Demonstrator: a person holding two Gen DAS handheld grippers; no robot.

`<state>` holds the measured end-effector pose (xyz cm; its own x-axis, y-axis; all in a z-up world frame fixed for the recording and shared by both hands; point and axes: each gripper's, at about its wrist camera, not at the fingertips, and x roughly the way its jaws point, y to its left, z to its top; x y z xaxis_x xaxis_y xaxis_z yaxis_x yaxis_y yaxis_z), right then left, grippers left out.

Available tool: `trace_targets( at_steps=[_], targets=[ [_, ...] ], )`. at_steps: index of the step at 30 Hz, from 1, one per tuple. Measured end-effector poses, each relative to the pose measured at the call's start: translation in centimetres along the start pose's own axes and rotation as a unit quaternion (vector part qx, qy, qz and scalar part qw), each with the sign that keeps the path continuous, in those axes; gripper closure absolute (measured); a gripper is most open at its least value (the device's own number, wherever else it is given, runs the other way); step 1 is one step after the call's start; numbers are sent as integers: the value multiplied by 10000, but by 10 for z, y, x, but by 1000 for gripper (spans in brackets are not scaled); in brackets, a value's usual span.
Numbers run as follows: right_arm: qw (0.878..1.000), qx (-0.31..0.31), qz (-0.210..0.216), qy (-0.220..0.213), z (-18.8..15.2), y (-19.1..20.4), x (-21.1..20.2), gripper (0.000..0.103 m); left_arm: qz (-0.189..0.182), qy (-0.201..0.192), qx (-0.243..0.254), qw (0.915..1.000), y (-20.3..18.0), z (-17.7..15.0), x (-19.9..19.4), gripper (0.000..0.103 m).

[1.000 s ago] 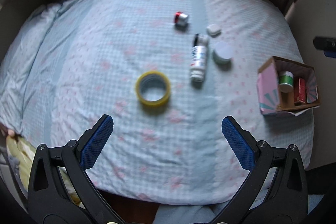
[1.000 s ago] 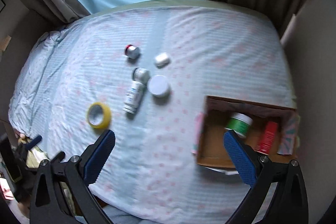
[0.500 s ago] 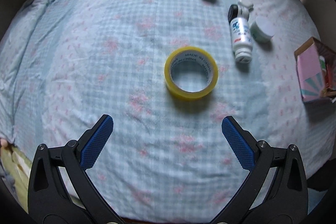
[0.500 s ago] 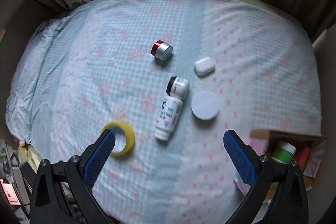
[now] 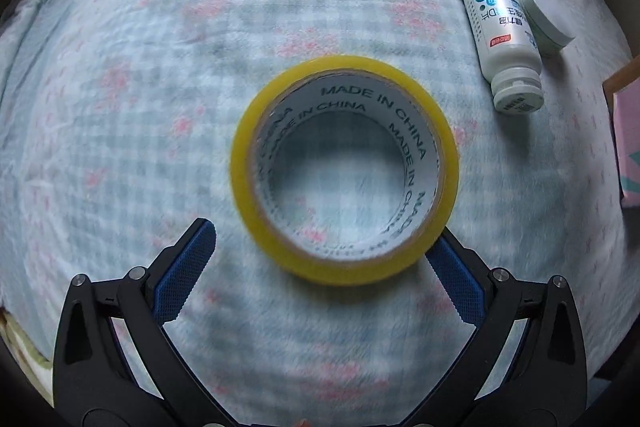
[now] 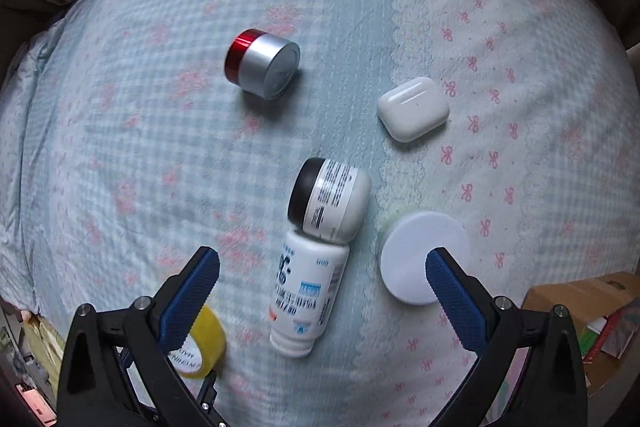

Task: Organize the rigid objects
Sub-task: 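Grasp the yellow tape roll with the left tool while the right tool grasps the black-capped bottle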

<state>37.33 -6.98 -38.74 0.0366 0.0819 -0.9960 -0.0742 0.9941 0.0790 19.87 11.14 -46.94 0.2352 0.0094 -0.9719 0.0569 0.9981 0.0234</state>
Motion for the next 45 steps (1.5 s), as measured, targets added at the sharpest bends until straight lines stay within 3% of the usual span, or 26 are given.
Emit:
trace_targets(
  at_steps=[5,9,11,14,19,21,26,33,45],
  targets=[
    [9999,28,-115,120,22,-3,19,2,92,-42,21,9999,-14,14,8,0],
    [9989,229,40,399,32,-9,38,9,214,-17,33,9998,-24,29,16,0],
    [9984,273,88,482,33,-10,45,18,340,16,11,9994,-27,33,21,0],
    [9975,401,119,569,36,-13,56,20,391,42,-27,9992,-28,37,21,0],
    [9939,786,373,683,41,-24,74,35,524,108,27,9986,-34,48,26,0],
    [9933,825,280,754,40,-26,80,51,482,122,-28,9988,-33,49,28,0],
    [9937,880,281,640,38,-30,82,52,404,103,-82,9991,-23,61,27,5],
    [9949,807,278,541,39,-28,83,53,340,37,-84,9994,-15,53,23,6],
    [9961,710,524,54,21,-13,36,53,436,-229,-199,9986,-11,42,-11,6]
  ],
)
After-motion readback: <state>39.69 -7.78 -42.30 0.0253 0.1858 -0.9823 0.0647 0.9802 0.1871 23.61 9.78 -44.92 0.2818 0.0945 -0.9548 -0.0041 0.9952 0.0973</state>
